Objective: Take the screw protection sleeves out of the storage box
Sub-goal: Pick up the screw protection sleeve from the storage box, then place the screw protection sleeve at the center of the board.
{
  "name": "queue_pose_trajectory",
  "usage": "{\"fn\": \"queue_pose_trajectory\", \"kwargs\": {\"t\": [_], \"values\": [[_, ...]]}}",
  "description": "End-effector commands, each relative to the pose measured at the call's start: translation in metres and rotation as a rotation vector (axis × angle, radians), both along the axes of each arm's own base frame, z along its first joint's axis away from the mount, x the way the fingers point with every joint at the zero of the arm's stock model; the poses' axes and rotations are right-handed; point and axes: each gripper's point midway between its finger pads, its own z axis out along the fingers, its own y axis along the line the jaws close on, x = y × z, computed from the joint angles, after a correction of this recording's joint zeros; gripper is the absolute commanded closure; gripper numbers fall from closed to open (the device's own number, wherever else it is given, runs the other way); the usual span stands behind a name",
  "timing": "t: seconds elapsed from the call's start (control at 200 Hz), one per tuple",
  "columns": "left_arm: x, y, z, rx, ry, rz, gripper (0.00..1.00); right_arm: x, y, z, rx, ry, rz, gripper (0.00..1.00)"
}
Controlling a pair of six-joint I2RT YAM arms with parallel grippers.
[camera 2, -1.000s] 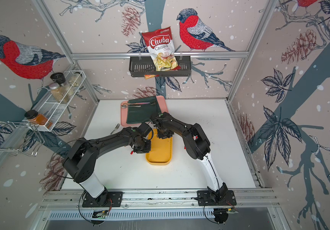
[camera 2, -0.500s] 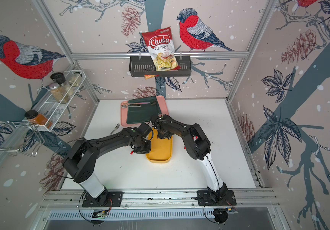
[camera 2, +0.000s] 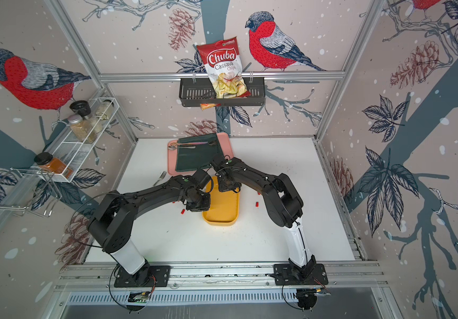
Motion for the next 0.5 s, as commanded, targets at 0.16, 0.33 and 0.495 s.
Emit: {"fn": "queue_pose_trajectory", "kwargs": {"t": [0.16,0.33,0.495], "values": [[0.008,-0.004,0.005,-0.003,-0.022,-0.002,0.73,-0.025,-0.016,0.056,0.213,0.053,-0.048,1.00],[0.015,-0.009,0.014,-0.025,-0.047,0.007,0.67,-0.034,-0.097,0.054,0.204,0.070,-0.162,1.00],[0.026,-0.016,0.028,-0.054,-0.086,0.014,0.62,-0.049,-0.136,0.029,0.184,0.120,-0.183,1.00]]}}
